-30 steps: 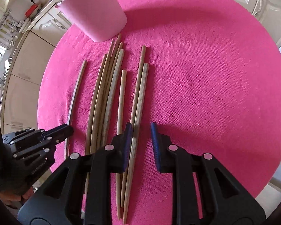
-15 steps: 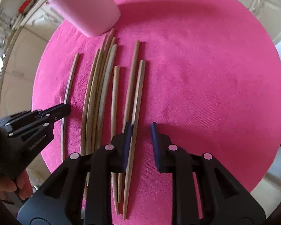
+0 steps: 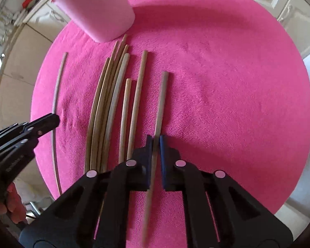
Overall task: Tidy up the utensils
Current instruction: 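Carry the left tool's chopstick into the pink cup while the right tool inserts its chopstick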
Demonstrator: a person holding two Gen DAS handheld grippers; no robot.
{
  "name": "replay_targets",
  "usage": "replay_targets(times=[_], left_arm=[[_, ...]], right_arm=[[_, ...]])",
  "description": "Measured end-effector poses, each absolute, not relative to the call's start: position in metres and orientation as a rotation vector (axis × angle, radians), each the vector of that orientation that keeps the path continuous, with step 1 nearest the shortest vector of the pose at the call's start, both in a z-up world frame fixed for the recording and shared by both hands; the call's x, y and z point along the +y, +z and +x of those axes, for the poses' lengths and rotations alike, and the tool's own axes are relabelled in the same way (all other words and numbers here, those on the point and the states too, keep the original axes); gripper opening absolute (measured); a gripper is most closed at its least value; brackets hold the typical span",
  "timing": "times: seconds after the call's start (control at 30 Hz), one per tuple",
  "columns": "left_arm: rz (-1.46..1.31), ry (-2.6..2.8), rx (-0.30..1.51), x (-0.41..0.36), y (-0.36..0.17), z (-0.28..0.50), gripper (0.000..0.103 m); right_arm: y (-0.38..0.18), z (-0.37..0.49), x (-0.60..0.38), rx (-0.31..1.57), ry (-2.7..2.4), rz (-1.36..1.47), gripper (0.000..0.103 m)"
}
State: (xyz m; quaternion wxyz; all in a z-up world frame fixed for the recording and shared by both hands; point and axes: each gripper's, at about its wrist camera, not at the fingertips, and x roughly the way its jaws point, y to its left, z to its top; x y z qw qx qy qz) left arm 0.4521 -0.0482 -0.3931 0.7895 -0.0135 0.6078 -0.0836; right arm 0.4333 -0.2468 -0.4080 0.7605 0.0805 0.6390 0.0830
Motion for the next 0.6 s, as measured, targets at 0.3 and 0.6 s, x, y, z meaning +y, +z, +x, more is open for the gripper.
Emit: replay_targets(times=[0.3, 0.6], left_arm=[[-0.077, -0.208, 1.160, -0.042, -0.353, 0.436, 0.006], [-0.115, -0.259, 0.989, -0.044, -0.317, 0.448, 0.006]], right_arm=[[-0.376, 0.428, -0.276, 1.245, 0.220, 0.355, 0.006], [-0.342, 0.425, -0.278, 1.103, 0.259, 0.419, 0.006]])
